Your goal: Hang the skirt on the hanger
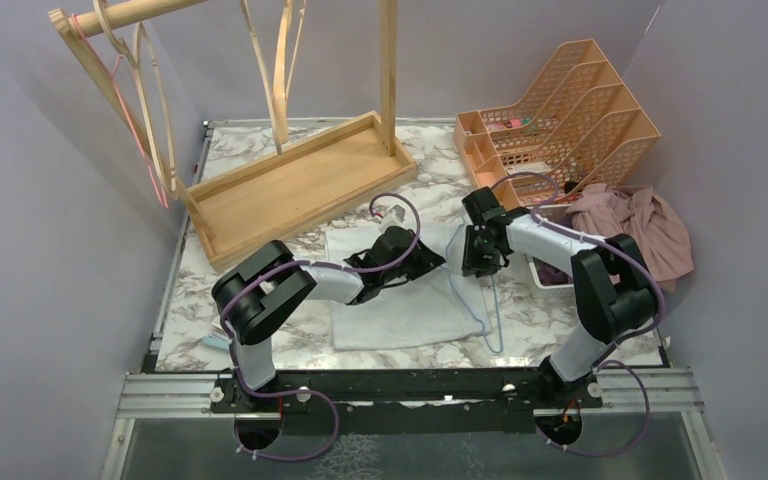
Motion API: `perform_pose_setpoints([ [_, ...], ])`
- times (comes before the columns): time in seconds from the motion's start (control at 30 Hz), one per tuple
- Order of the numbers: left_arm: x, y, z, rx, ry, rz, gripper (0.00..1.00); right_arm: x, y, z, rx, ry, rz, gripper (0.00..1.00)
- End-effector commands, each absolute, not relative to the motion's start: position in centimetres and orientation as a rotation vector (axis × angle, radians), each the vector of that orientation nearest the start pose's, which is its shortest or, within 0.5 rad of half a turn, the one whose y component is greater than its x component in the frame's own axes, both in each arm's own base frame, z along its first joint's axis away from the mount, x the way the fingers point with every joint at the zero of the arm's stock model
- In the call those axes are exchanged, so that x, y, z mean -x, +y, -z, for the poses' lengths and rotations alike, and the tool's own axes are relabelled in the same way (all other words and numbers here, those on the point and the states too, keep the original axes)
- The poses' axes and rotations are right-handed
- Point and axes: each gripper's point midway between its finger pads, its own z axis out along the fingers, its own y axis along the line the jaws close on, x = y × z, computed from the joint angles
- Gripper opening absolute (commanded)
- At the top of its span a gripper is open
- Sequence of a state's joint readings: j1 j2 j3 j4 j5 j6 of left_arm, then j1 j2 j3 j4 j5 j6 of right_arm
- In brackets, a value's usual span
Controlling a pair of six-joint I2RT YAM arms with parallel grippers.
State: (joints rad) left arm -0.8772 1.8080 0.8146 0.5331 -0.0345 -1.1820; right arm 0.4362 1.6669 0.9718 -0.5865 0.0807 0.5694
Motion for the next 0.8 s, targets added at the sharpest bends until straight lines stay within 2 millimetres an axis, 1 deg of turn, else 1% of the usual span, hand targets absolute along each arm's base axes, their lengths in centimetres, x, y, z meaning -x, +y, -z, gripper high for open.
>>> perform_pose_setpoints([
  [0.0, -28.4, -38.4, -6.0, 0.327, 2.245, 1.109, 0.0, -26.4, 13.6, 1.4, -0.209, 2.929, -0.081, 0.29],
  [0.13, -28.2, -38.0, -5.7, 0.319, 2.25, 1.094, 0.0, -26.7, 13.5, 0.8, -0.206, 2.917, -0.072, 0.03],
  [0.17, -28.2, -38.0, -5.8, 0.315, 2.249, 1.095, 0.0, -26.9, 13.6, 0.4, -0.206, 2.911, -0.075, 0.01],
  [0.27, -28.1, -37.9, -5.9, 0.301, 2.251, 1.096, 0.0, -27.4, 13.8, -0.9, -0.213, 2.888, -0.09, 0.01],
  [0.33, -27.9, -37.7, -5.9, 0.297, 2.258, 1.087, 0.0, -27.7, 13.8, -2.2, -0.22, 2.876, -0.088, 0.01],
  [0.43, -27.7, -37.0, -5.6, 0.299, 2.284, 1.039, 0.0, -28.2, 13.7, -4.3, -0.236, 2.843, -0.082, 0.01],
  [0.53, -27.6, -36.3, -5.3, 0.299, 2.307, 0.987, 0.0, -28.1, 13.2, -5.8, -0.251, 2.828, -0.059, 0.01],
  [0.77, -27.3, -34.5, -4.3, 0.282, 2.381, 0.849, 0.0, -27.3, 11.4, -6.4, -0.289, 2.806, 0.05, 0.01],
])
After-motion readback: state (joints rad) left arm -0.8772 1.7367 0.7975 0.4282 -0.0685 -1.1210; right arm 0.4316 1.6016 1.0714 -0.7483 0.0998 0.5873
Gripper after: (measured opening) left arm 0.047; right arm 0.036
